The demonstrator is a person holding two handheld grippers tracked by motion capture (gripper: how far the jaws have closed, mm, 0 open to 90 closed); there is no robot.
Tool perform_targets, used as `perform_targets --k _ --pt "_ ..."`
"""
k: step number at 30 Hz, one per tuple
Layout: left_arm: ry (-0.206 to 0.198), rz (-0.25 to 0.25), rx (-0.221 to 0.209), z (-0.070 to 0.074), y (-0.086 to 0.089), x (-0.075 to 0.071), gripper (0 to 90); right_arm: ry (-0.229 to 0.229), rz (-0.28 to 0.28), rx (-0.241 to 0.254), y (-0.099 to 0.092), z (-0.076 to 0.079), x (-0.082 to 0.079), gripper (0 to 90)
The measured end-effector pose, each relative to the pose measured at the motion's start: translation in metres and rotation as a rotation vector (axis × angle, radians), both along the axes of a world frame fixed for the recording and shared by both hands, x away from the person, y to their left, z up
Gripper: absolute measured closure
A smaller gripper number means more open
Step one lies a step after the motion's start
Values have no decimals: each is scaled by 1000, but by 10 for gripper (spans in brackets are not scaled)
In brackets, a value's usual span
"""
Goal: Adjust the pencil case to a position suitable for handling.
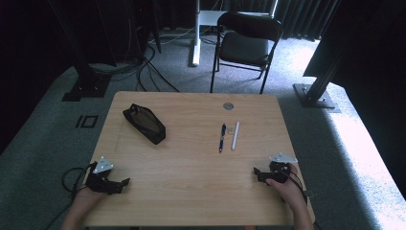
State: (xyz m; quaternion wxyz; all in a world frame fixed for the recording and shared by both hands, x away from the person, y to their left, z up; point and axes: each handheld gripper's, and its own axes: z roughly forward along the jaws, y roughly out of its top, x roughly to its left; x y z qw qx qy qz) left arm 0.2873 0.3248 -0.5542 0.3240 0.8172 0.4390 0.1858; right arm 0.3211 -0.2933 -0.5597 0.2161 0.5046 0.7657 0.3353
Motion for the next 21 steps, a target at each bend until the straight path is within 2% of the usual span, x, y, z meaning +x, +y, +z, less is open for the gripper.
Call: perform_targets --k 17,21 --pt "1 -2 0 0 -1 1 16 1 -11 2 3 0 1 110" --pt "1 -1 1 0 -1 0 16 6 -22 20 7 1 2 111"
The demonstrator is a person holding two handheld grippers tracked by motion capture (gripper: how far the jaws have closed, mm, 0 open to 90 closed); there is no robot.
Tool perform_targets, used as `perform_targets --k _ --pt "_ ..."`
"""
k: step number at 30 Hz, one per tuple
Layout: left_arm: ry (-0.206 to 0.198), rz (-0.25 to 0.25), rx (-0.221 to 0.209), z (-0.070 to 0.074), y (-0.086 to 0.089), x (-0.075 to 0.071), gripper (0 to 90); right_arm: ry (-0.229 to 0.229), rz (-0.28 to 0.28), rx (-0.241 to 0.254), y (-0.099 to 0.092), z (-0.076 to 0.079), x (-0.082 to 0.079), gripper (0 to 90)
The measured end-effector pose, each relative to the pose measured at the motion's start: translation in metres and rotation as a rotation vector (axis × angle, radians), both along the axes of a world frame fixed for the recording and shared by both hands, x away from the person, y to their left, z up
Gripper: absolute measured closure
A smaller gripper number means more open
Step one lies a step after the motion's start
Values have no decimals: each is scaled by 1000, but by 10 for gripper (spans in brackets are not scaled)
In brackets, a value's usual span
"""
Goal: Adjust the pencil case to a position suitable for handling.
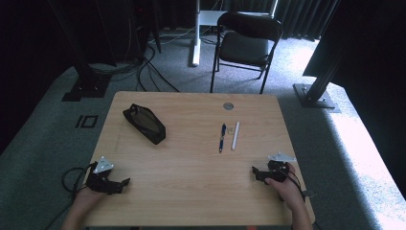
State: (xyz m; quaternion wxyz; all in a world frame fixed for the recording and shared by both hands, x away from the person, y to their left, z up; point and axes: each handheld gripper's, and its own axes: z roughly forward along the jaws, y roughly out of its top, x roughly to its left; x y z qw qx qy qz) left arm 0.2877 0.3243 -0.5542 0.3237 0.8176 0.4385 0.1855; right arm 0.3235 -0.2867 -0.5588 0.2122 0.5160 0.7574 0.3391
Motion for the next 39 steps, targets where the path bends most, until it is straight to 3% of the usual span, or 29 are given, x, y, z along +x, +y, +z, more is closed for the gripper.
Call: perform_targets --k 11,39 --pt "0 0 0 0 0 0 16 -12 26 7 20 6 9 111" --pt "1 2 0 0 0 0 16 -77 182 47 96 35 36 111"
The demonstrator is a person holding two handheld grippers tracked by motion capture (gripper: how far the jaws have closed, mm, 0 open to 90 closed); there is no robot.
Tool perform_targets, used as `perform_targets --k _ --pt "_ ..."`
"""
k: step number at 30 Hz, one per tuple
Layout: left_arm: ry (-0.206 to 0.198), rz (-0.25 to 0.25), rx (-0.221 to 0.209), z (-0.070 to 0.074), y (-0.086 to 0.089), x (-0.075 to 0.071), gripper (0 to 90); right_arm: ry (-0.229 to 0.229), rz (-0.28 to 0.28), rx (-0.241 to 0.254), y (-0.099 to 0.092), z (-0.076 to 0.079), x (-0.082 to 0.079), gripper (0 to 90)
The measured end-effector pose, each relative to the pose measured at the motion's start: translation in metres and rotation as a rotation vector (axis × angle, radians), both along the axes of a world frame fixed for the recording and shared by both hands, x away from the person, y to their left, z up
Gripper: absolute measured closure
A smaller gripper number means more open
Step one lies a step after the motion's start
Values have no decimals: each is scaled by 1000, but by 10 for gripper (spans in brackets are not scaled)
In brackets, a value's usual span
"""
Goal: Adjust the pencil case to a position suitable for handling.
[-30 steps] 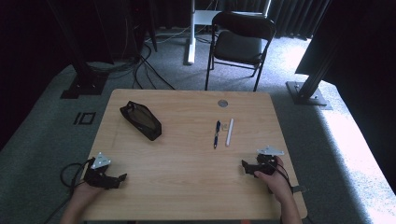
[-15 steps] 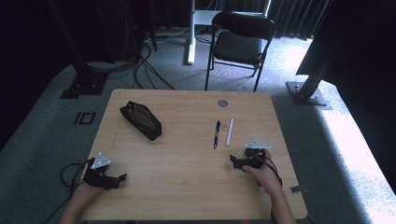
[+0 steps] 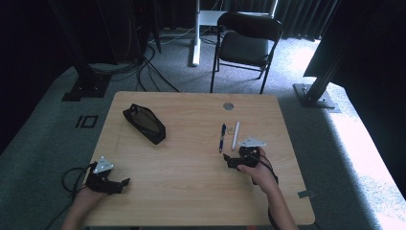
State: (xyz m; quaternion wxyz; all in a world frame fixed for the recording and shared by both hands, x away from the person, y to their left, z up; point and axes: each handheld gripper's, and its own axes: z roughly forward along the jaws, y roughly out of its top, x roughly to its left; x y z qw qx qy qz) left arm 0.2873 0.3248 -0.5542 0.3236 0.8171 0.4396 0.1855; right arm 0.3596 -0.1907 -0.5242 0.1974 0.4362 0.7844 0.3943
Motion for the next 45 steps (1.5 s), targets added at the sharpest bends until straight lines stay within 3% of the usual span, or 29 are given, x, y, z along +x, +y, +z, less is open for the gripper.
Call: perform_targets --k 32,45 --pt "0 0 0 0 0 0 16 -42 190 18 96 17 21 112" --pt "0 0 0 0 0 0 16 -35 279 41 139 19 29 134"
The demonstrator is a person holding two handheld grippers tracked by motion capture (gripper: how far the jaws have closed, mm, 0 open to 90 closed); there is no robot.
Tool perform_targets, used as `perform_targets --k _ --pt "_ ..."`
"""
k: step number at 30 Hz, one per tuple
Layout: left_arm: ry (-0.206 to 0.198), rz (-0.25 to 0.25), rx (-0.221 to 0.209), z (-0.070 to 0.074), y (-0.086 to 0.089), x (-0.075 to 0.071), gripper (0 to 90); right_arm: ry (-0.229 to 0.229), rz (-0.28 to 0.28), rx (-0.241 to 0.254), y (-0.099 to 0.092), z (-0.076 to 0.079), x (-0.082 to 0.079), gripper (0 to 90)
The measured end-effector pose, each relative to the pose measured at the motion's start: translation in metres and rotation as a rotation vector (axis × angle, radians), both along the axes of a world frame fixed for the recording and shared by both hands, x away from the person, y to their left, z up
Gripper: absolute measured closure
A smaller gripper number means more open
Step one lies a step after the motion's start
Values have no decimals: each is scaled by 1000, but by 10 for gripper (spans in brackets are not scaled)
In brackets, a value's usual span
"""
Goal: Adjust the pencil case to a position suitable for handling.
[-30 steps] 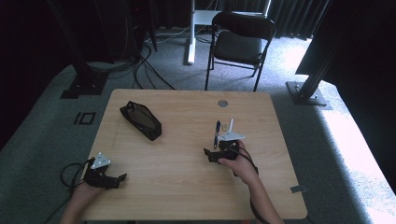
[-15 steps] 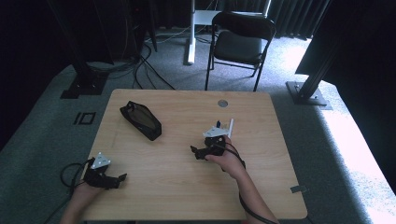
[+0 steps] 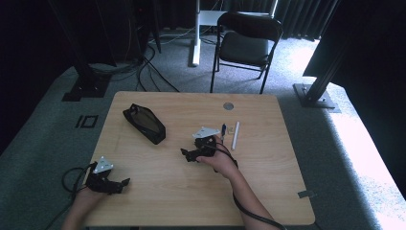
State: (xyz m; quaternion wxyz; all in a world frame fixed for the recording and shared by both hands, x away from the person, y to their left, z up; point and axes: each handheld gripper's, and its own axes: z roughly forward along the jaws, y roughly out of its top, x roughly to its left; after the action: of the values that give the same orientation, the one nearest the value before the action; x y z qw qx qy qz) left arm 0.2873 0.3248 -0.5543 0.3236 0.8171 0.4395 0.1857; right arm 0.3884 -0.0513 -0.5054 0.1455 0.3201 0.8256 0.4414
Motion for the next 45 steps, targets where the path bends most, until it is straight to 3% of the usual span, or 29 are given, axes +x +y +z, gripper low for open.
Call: perform_targets --k 27,38,45 --pt "0 0 0 0 0 0 16 45 51 43 61 -8 25 144" --pt "0 0 0 0 0 0 16 36 59 34 78 -10 34 189" --pt "0 0 0 0 0 0 16 -19 57 33 87 -4 40 293"
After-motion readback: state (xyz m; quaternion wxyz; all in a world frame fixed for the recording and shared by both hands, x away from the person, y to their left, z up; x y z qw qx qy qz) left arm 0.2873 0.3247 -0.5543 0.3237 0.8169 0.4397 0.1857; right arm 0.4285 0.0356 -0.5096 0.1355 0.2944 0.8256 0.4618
